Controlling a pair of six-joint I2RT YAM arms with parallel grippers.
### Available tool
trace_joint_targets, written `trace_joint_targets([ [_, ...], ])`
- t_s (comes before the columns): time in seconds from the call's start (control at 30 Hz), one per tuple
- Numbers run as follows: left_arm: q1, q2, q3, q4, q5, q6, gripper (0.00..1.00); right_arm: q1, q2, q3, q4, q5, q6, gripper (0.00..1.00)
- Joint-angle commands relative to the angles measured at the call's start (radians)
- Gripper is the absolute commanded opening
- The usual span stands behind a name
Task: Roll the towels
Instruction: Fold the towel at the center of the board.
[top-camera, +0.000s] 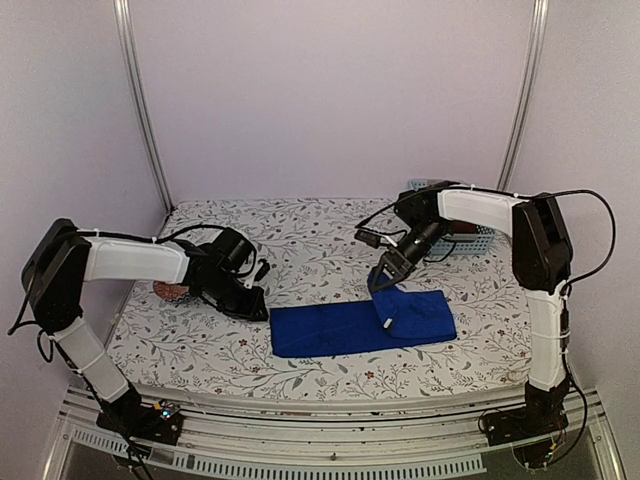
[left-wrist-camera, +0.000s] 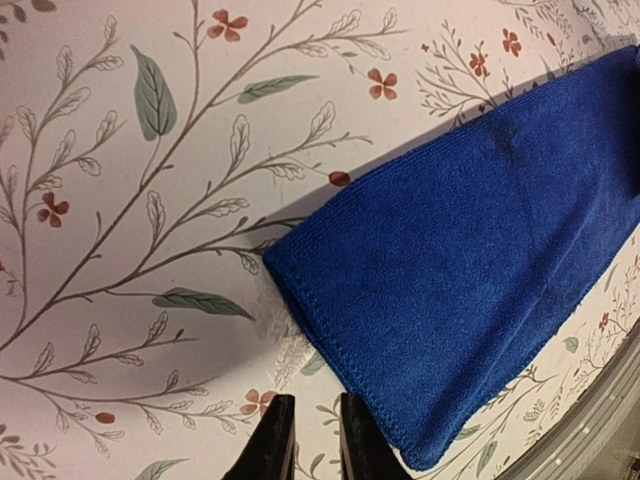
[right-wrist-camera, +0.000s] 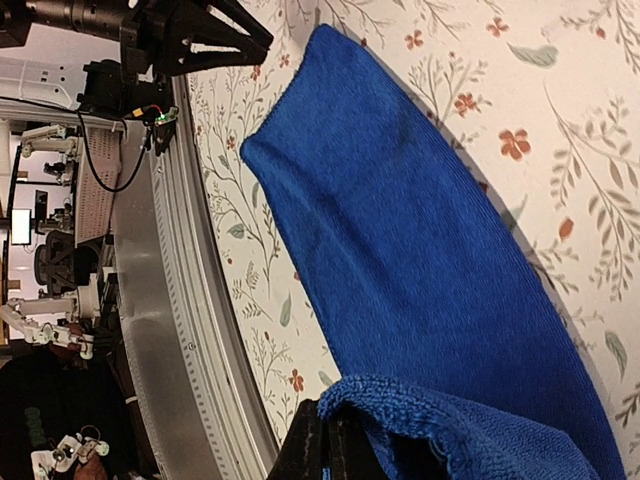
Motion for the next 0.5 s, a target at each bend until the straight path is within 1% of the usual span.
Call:
trace_joint_targets([
  [0.0,-0.019,-0.009,-0.026,0.005,0.008,-0.044,0.19,0.065,0.078,0.124,-0.004,-0.052,0.039,0.03],
  [0.13,-0.019,-0.028,-0.062,0.053,0.025,-0.076,0.19,0.115,0.144,0.211,-0.004,-0.056,0.070,0.02],
  [0.23,-0.019,-0.032,-0.095,0.111,0.067,-0.100,0.19,0.152,0.184,0.263,0.002,-0.064,0.095,0.02],
  [0.3,-0.020,-0.030,-0.112,0.142,0.082,-0.118,0.18,0.171,0.232,0.296,0.003,-0.074,0.107,0.02],
  [0.47,-0.020,-0.028,-0.151,0.206,0.114,-0.157,0.12,0.213,0.285,0.352,0.019,-0.095,0.143,0.02],
])
